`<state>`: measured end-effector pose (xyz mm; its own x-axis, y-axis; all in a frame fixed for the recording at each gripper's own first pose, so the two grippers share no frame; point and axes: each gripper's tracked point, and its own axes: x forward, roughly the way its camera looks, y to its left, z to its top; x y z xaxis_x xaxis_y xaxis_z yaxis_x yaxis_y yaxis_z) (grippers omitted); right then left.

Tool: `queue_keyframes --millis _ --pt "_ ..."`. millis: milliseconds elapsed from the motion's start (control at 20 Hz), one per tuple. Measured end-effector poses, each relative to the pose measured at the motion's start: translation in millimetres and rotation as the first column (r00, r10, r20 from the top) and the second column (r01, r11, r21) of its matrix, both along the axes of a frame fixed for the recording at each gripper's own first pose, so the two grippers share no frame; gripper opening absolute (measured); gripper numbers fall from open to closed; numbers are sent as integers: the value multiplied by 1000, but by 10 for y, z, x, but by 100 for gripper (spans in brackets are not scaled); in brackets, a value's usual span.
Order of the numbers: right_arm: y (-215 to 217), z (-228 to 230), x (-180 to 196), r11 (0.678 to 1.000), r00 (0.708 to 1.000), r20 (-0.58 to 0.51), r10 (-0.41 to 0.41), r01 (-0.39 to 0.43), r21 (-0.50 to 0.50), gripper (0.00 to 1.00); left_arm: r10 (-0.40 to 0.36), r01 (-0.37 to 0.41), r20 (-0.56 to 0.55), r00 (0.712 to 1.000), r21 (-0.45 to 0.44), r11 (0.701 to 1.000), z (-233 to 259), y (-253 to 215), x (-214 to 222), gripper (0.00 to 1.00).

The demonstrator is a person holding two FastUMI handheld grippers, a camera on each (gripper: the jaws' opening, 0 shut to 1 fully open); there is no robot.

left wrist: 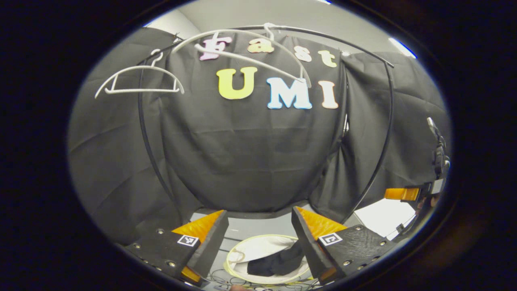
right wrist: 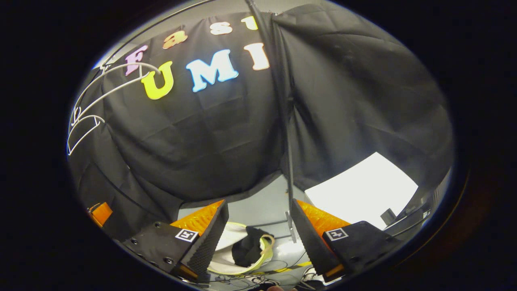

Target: Grasp the clothes on the hanger with both hands and then place them into the laundry hamper below.

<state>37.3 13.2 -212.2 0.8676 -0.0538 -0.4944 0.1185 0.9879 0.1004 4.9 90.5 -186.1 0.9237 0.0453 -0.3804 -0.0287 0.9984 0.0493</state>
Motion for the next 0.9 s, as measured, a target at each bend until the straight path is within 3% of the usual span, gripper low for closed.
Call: queue_keyframes --millis 100,450,550,600,650,750,800,900 --pt "-182 237 -9 1000 996 88 -8 9 -19 98 29 -29 19 999 2 1000 198 -175 -72 92" --pt "-640 619 -64 999 976 212 51 -48 -21 98 88 -84 134 987 -33 996 950 -834 -337 92" --pt "-712 769 -56 998 967 247 62 -58 -22 98 85 -84 198 976 -17 996 1254 -981 -347 92" --pt "-716 842 -39 998 962 263 68 -66 -18 93 71 -71 231 970 -6 997 1406 -1053 -319 92" --pt "-701 923 -33 997 957 280 78 -79 -5 98 46 -47 269 962 -2 999 1572 -1143 -281 92" --pt "-653 1184 -38 995 939 336 79 -95 31 93 8 -5 323 947 -9 1000 1828 -1332 -257 92" --pt "-645 1360 -38 994 924 376 74 -100 50 98 1 5 346 938 -17 1000 1959 -1379 -262 92" --pt "-634 1759 -67 992 873 485 51 -101 76 93 2 19 405 914 -49 999 2249 -1449 -282 92"
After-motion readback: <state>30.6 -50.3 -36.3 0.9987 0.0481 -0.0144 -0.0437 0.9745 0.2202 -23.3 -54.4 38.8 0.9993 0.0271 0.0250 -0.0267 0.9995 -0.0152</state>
